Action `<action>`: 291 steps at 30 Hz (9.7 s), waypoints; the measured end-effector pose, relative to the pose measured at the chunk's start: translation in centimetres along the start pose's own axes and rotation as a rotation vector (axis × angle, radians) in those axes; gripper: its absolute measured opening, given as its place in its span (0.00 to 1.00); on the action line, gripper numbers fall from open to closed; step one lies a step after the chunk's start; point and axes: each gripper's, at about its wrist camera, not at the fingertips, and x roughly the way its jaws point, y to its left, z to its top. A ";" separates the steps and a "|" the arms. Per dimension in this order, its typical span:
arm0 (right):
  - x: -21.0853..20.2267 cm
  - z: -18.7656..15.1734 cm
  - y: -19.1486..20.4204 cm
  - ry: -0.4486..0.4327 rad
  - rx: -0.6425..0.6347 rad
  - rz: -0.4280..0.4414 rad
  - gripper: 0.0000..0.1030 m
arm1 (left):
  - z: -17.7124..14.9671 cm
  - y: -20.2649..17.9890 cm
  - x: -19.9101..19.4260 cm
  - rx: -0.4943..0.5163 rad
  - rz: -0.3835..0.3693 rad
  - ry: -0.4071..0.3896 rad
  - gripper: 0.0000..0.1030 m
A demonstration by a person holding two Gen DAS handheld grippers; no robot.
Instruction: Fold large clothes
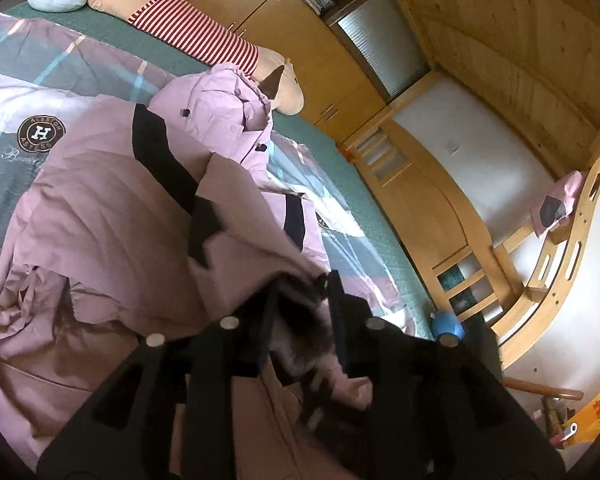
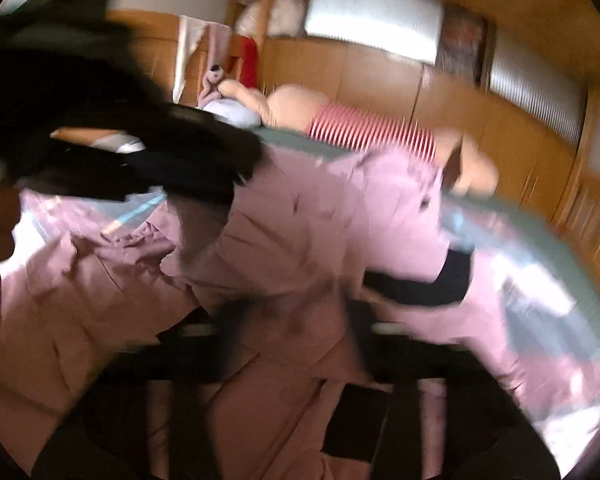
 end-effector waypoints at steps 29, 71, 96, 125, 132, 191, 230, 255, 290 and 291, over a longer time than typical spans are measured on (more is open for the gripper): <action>4.4 -4.0 -18.6 0.189 0.858 0.131 0.60 | -1.8 7.9 4.8 -0.244 0.417 0.130 0.68; 3.9 -3.1 -15.5 0.191 0.667 0.018 0.23 | -0.9 11.8 0.7 -0.443 0.410 -0.032 0.24; 7.6 -3.1 -10.0 0.363 0.226 -0.212 0.55 | -0.5 11.5 -2.4 -0.429 0.630 -0.163 0.26; 7.6 -4.2 -9.8 0.349 0.264 -0.237 0.79 | 0.1 7.2 1.5 -0.146 0.817 -0.058 0.53; 7.5 -4.4 -9.8 0.348 0.265 -0.246 0.82 | -0.8 2.1 4.6 0.184 0.815 -0.001 0.55; 4.3 -1.2 -7.8 0.129 0.155 -0.281 0.93 | -5.8 0.6 1.5 0.120 0.840 0.079 0.86; 5.4 -0.2 -8.7 0.139 0.129 -0.383 0.97 | -1.4 3.9 1.7 0.076 0.902 0.030 0.96; 10.0 -3.6 -13.2 0.440 0.346 -0.338 0.99 | -3.5 3.1 5.4 0.212 0.957 0.138 0.98; 5.2 -3.3 -11.3 0.321 0.361 -0.275 0.93 | -3.1 2.4 3.1 0.119 0.872 0.061 0.98; 4.0 -3.1 -11.3 0.280 0.368 -0.290 0.93 | -3.3 2.2 3.0 0.103 0.842 0.075 0.98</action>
